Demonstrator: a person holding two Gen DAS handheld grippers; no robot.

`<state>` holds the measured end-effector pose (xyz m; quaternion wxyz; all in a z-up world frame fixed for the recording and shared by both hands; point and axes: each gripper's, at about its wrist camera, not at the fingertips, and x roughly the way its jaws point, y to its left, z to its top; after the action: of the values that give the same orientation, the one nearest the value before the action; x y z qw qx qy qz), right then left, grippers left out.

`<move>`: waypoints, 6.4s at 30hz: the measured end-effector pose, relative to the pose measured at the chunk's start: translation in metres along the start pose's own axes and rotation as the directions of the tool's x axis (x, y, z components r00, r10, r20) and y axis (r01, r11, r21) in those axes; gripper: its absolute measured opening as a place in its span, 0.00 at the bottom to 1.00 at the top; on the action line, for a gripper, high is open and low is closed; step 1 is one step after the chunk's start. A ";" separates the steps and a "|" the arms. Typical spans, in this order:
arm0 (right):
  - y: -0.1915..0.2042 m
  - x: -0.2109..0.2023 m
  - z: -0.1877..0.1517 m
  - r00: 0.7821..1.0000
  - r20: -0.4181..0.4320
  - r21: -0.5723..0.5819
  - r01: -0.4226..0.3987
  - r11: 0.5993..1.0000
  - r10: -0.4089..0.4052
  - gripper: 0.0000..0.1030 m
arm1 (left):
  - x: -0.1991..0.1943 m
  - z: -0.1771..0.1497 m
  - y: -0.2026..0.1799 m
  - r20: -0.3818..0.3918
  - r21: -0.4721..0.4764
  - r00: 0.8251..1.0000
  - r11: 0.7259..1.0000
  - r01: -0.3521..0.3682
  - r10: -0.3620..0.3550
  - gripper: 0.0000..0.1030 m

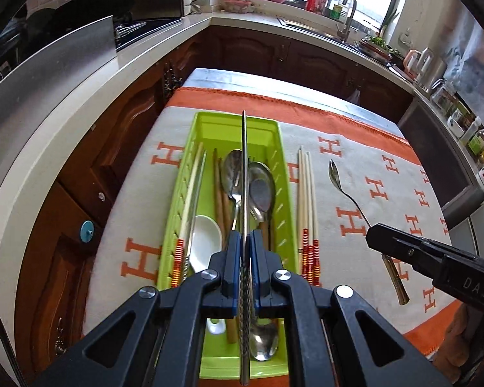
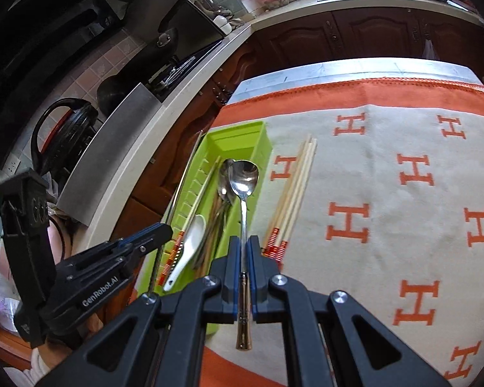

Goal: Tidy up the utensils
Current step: 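Lower the steel chopstick into the green tray with the left tool while the right tool drops the spoon in, then grasp a red-banded wooden chopstick from the bundle with the right tool, then grasp another red-banded chopstick with the left tool while the right tool holds its chopstick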

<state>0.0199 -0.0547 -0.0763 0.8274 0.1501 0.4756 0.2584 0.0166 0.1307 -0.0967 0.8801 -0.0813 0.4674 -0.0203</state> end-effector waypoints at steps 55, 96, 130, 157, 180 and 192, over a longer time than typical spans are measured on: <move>-0.002 0.037 0.011 0.990 -0.052 0.083 0.134 0.987 -0.130 0.12 | -0.002 -0.002 -0.007 0.044 0.070 0.999 0.997 -0.009 0.006 0.83; -0.020 0.088 0.000 0.935 -0.097 -0.061 0.335 0.940 -0.340 0.11 | 0.012 0.001 0.005 0.040 0.006 0.999 1.000 -0.003 0.003 0.89; -0.069 -0.006 -0.003 0.949 0.063 0.107 0.300 0.948 -0.308 0.05 | 0.031 0.007 -0.098 -0.051 0.162 0.992 0.979 0.121 -0.114 0.63; -0.126 -0.023 -0.014 0.971 0.078 0.224 0.204 0.953 -0.226 0.05 | 0.123 -0.004 -0.146 -0.250 0.232 0.949 0.964 -0.133 0.191 0.67; -0.143 -0.022 -0.016 0.976 0.073 0.258 0.181 0.949 -0.206 0.05 | 0.123 0.000 -0.136 -0.287 0.033 0.951 0.991 0.132 -0.117 0.19; -0.145 -0.023 -0.017 0.976 0.074 0.256 0.181 0.949 -0.206 0.05 | 0.116 -0.005 -0.140 -0.239 0.102 0.970 0.992 0.072 -0.046 0.04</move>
<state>0.0370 -0.1870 -0.1406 0.8462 0.2176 0.4746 0.1067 0.0829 -0.0209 -0.1718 0.8202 -0.0434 0.5645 -0.0818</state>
